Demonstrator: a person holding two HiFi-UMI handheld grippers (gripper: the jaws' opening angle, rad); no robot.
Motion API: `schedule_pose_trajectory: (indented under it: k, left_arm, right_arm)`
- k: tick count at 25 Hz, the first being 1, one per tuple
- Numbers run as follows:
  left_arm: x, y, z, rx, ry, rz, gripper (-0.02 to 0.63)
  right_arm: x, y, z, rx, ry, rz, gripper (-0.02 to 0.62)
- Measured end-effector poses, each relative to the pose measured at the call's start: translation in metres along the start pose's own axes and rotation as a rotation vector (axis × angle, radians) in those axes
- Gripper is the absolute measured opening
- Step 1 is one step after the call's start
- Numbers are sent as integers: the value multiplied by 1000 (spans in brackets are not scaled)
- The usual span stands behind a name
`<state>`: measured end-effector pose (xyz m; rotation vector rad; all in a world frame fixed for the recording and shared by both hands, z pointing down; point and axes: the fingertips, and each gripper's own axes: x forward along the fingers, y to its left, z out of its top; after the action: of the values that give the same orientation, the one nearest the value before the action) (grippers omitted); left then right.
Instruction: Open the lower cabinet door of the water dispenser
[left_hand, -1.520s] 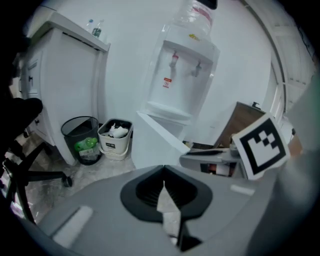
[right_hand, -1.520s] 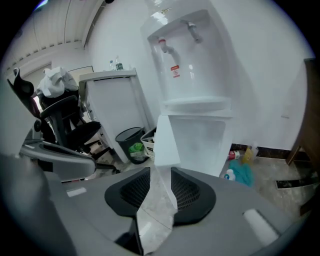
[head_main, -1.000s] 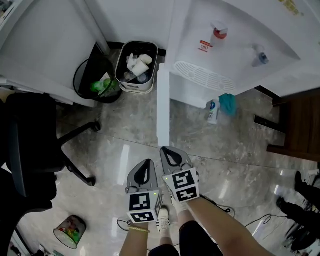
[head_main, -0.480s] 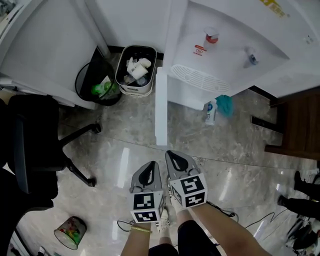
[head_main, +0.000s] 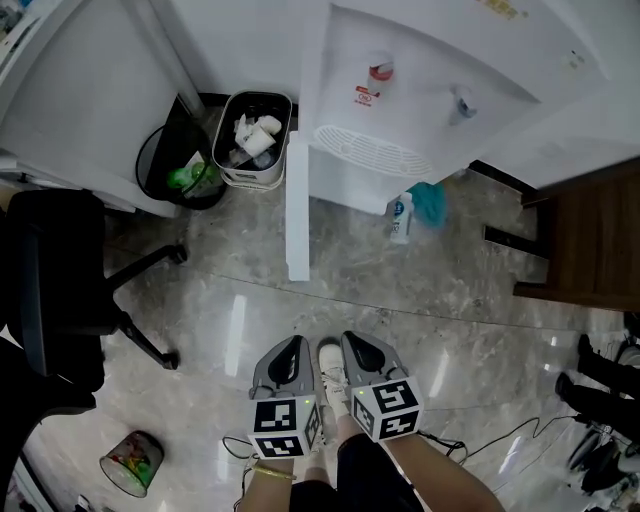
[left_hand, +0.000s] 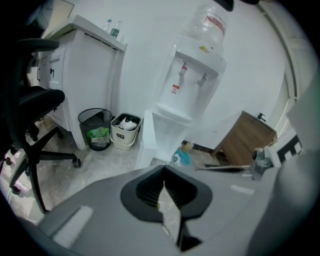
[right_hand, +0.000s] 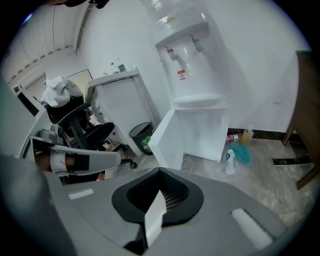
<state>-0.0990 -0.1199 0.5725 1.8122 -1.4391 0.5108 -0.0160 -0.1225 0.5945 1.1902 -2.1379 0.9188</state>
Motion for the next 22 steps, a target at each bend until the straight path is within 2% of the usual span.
schedule_pose_trajectory:
  k: [4, 14, 22]
  left_arm:
    - [-1, -3, -10, 13, 24, -1, 6]
    - [-1, -2, -15, 20, 33, -4, 6]
    - [1, -4, -15, 15, 36, 1, 6]
  right_arm:
    - [-2, -1, -5, 34, 4, -6, -3]
    - [2, 9, 1, -25, 0, 5, -3]
    - [2, 10, 2, -32, 6, 5, -3]
